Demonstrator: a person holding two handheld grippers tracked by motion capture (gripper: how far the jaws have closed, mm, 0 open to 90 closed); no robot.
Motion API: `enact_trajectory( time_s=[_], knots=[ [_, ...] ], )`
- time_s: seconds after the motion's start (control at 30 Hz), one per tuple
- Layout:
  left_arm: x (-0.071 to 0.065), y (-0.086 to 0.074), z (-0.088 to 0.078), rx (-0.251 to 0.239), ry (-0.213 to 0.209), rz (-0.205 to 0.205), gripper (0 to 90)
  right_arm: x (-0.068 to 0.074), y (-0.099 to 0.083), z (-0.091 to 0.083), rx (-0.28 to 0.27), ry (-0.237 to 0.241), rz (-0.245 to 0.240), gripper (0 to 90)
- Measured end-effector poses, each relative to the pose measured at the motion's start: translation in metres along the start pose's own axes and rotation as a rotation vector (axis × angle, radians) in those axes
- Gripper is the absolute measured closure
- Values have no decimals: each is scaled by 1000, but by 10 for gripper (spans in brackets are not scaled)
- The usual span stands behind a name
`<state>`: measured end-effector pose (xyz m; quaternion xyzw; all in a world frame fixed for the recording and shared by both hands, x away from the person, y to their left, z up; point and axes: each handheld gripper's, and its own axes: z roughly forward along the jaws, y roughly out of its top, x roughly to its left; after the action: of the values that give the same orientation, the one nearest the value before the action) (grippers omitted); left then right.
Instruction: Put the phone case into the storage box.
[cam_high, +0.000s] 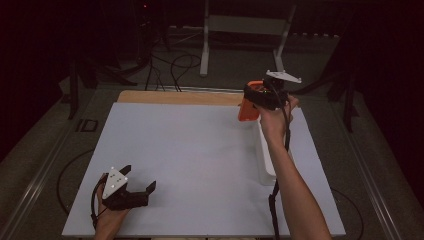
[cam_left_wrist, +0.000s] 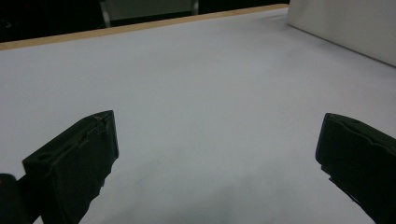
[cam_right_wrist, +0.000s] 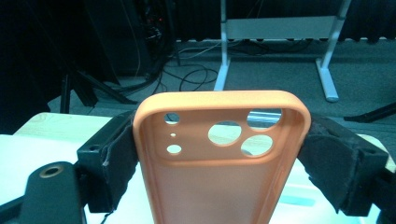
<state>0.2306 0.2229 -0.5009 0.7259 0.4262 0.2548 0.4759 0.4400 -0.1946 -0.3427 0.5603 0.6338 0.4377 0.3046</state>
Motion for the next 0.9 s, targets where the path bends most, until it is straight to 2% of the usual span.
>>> enact_trajectory(
  time_s=[0.9],
  knots=[
    [0,0,0,1,-3,0,2,-21,6,4,-2,-70,17,165]
  ],
)
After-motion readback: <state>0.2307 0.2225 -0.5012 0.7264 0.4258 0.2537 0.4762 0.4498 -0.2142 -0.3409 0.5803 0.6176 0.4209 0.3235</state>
